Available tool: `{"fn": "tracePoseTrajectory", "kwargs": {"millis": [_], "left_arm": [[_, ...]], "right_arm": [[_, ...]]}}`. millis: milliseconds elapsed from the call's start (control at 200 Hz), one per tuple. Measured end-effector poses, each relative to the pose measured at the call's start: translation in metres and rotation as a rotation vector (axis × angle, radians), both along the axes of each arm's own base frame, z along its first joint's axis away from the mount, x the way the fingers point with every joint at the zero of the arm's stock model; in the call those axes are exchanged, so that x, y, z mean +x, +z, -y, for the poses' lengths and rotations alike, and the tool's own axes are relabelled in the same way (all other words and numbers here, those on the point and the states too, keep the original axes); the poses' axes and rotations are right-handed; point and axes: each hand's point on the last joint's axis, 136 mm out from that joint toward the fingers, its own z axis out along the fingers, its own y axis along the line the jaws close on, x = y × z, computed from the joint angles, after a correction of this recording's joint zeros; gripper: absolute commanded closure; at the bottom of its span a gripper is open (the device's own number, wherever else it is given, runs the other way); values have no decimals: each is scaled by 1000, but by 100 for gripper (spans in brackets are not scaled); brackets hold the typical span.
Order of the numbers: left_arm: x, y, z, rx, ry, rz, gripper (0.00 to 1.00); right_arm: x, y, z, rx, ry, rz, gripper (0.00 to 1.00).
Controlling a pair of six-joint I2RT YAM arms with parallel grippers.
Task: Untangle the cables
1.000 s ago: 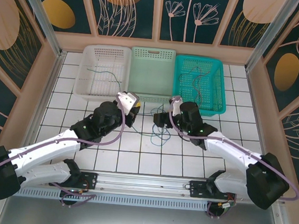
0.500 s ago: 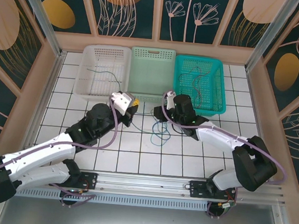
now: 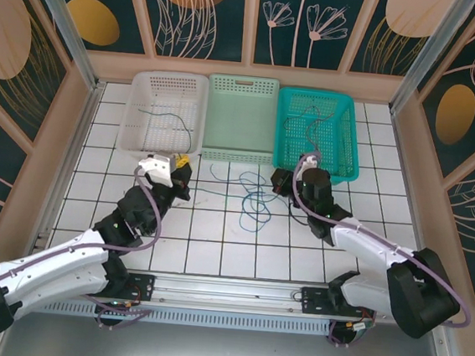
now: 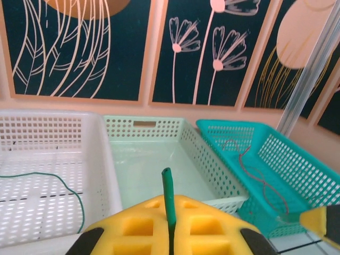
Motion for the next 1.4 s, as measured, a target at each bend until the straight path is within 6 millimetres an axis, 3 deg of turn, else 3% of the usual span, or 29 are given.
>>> {"fn": "tracePoseTrajectory", "kwargs": {"millis": [190,315,470,566,701,776,936,1146,1261,1401], "left_arm": [[0,0,5,-94,-26,6,100],[0,-2,10,-100,-46,-2,100],[0,-2,10,-103,-46,-3,100],[1,0,8,-102,-36,1,100],[5,17,-2,-102,35,33,100],[8,29,-13,-91,98,64,100],[7,69,-37,-73,221,162,100],[6,119,-60,-37,346,281,100],[18,124,-72,23,430,283,100],[39,111,-99,79,548,247,100]], "right_arm": [[2,-2,19,181,-153,-64,100],[6,16,43,299,-266,-31,100],[8,38,50,346,-292,14,100],[17,48,37,313,-239,26,85],[37,60,7,216,-112,36,36],[42,68,-6,169,-55,58,27],[38,72,-10,102,-11,97,25],[24,84,4,52,-22,143,25],[16,84,13,26,-40,152,25],[7,72,23,-4,-56,134,25]]}}
